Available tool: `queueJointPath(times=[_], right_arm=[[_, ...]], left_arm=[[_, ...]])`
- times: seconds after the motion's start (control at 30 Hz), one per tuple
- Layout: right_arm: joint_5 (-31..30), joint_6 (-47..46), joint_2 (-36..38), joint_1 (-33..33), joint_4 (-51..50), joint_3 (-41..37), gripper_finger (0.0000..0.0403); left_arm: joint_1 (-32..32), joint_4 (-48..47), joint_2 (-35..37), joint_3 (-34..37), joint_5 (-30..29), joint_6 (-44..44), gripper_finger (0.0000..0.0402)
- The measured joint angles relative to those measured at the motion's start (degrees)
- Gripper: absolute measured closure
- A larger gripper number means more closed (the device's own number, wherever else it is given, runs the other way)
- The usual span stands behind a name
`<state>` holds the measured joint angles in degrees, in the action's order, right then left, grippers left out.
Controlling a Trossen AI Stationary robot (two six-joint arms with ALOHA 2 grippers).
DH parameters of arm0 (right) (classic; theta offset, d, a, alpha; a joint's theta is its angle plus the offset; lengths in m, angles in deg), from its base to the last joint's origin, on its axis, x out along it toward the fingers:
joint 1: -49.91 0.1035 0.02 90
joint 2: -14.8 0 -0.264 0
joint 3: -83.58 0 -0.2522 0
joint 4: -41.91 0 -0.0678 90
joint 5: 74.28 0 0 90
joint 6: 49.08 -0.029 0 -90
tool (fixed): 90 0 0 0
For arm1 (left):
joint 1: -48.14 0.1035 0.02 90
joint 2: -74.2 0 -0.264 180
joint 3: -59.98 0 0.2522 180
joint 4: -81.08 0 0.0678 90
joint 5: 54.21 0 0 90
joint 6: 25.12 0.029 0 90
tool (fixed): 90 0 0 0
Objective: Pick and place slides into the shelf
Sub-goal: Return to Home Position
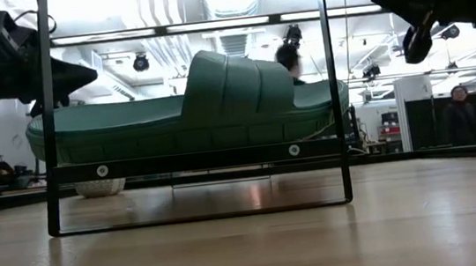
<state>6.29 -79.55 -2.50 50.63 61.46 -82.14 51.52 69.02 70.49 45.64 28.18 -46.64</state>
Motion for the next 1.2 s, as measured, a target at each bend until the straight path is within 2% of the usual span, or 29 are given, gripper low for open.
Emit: queueJointPath(times=[0.2,0.43,0.6,1.2], right_arm=[[2.5,0.4,0.0,0.0,-5.2,0.0,0.0394],[11.3,0.3,0.0,0.0,-14.5,0.0,0.0394],[11.4,-2.5,0.0,0.0,-23.2,0.0,0.0394],[11.6,-5.4,0.0,0.0,-32.5,0.0,0.0394]], left_arm=[[0.0,-0.3,-3.6,0.0,0.7,-0.2,0.0402],[0.0,-0.7,-7.4,0.0,2.2,-0.6,0.0402],[0.0,-0.9,-9.0,0.0,3.2,-0.4,0.0402],[0.0,-1.3,-15.1,0.0,5.0,-0.1,0.0402]])
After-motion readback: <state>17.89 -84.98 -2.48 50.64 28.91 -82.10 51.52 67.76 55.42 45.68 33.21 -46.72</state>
